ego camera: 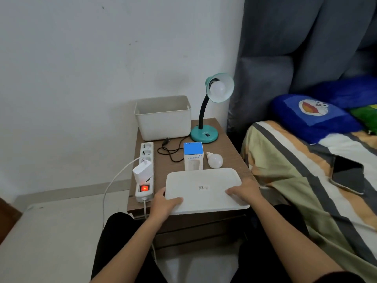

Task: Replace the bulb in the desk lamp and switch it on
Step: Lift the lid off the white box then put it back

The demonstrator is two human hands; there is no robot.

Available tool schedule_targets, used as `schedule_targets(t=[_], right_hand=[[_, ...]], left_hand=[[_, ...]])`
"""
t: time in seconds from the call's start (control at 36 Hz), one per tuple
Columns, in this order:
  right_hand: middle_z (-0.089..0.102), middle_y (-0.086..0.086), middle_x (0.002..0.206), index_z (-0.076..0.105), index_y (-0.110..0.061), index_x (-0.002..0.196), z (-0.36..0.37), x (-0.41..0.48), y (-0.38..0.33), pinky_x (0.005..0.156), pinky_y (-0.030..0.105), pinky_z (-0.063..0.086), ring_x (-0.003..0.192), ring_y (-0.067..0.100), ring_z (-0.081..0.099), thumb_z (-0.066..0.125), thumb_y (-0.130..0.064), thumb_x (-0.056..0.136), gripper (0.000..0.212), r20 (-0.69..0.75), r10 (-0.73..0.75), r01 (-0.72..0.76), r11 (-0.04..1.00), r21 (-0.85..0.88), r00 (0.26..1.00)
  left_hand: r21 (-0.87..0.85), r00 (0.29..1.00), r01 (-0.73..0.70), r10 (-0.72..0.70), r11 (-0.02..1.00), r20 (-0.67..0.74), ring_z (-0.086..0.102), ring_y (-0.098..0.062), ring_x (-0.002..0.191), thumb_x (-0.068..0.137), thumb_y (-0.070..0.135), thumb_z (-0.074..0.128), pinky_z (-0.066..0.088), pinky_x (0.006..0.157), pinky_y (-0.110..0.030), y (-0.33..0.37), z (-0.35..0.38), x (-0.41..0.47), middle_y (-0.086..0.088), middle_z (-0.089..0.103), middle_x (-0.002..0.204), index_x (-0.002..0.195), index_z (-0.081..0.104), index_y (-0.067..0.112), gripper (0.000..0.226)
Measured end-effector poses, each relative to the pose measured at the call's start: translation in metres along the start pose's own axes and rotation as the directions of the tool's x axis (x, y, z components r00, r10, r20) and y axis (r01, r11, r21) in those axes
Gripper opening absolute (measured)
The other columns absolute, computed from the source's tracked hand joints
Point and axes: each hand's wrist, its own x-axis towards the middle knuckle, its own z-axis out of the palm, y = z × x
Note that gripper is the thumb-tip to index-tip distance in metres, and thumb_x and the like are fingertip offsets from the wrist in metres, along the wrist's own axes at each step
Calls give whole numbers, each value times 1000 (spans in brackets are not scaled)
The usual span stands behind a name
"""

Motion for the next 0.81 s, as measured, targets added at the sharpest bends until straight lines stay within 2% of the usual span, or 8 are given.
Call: schedule_targets(t=[0.08,0.22,0.36,0.47,0.58,0.69,0.78,0.81], right_hand=[[53,15,126,49,-2,125,6,6,1,91,36,47,115,29,52,75,-35,72,68,-7,21,-21,1000,-6,1000],[59,16,119,56,-3,118,16,17,2,92,41,48,111,31,53,73,-38,68,63,-32,-12,11,999,-52,999],[57,17,121,53,-1,119,20,24,-3,92,37,43,116,33,49,71,-36,73,61,-46,4,-8,997,-81,999],[54,19,123,54,-1,117,26,32,-4,85,33,42,117,33,46,70,-33,72,57,-48,18,-21,997,-71,999],[51,19,125,52,-2,118,30,38,-5,92,34,41,118,33,43,68,-32,75,55,-68,7,-15,993,-116,998],[51,19,125,53,-3,119,31,42,-3,96,35,38,119,34,42,66,-32,76,53,-68,-20,11,992,-128,997],[56,16,119,55,-4,113,28,50,-3,100,39,39,119,34,45,64,-34,77,47,-58,-49,43,994,-105,997],[57,15,114,56,-6,107,27,54,-4,97,40,41,118,36,47,63,-35,76,42,-57,-63,58,995,-87,996]], left_hand=[[12,1000,-2,1,1000,7,52,-26,117,76,16,74,44,95,-37,0,2,8,-8,55,130,131,47,9,61],[71,999,-46,48,996,-18,56,-24,107,72,16,75,48,94,-38,-3,6,19,-8,60,121,120,54,11,52],[153,998,-43,50,987,-40,53,-25,109,71,23,76,46,96,-40,-4,10,27,-10,51,122,121,53,10,56],[202,997,-55,66,978,-48,47,-25,114,75,21,73,40,96,-33,-4,13,32,-11,44,127,124,48,7,57],[249,997,-25,42,968,-63,42,-26,123,77,20,71,37,102,-34,-3,18,37,-11,36,135,130,40,5,62],[304,997,4,21,953,-77,40,-26,125,77,20,71,38,101,-34,0,21,42,-11,34,137,132,37,5,66],[312,997,-11,35,950,-72,37,-27,128,80,20,68,35,103,-33,6,21,51,-12,31,141,134,35,3,66],[307,996,-26,50,951,-69,36,-26,130,82,21,66,34,104,-33,9,21,54,-12,30,143,136,33,3,66]])
